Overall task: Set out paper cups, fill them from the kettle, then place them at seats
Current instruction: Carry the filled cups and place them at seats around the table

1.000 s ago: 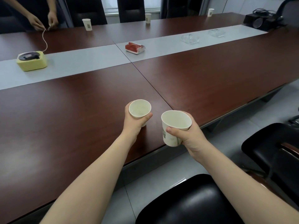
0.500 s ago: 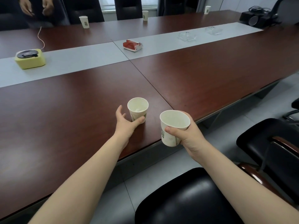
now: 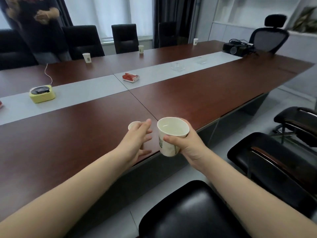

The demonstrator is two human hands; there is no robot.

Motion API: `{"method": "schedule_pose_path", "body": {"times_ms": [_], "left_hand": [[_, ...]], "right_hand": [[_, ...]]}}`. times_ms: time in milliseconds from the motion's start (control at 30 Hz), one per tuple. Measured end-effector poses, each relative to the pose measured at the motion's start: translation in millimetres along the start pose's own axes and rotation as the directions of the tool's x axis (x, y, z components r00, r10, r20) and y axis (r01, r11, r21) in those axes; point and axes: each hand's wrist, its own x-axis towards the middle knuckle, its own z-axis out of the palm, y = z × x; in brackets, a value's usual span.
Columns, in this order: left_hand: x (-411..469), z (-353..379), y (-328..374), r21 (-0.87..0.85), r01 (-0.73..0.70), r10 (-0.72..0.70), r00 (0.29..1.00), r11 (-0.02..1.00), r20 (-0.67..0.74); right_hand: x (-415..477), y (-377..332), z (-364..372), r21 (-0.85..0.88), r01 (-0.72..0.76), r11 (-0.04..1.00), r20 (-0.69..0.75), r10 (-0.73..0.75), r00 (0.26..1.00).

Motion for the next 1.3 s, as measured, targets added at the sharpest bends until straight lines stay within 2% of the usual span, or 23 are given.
{"method": "schedule_pose_path", "body": {"times_ms": [167,433,567,733,1067,1300], "left_hand": [[-63,42,19,-0.023,0.076,-0.074,0.992,0.997,0.099],[-163,139,30,0.020,0.003,-0.008,0.963,1.000,0.269],[-217,196,25,0.056,-0.033,0.011,0.933,0.998,0.360],[-286,273,11,0.102,-0.072,0.013,0.871,0.992,0.491],[-389,431,-17,0.133,-0.110,0.009,0.804,0.985,0.595],[-406,519,-11,0.194,-0.137,-0.019,0.769,0.971,0.639]], "right_hand": [[-55,-38,-18,0.003,0.041,0.999,-0.019,-0.041,0.999],[-165,-97,-77,-0.023,0.085,0.996,-0.082,-0.086,0.993],[-232,-128,-123,-0.018,0.082,0.997,-0.059,-0.083,0.995],[-320,-152,-186,-0.003,0.086,0.996,-0.107,-0.086,0.991],[-462,-186,-313,-0.029,0.096,0.995,-0.212,-0.100,0.972],[-492,-200,-395,-0.039,0.099,0.994,-0.285,-0.106,0.953]]}}
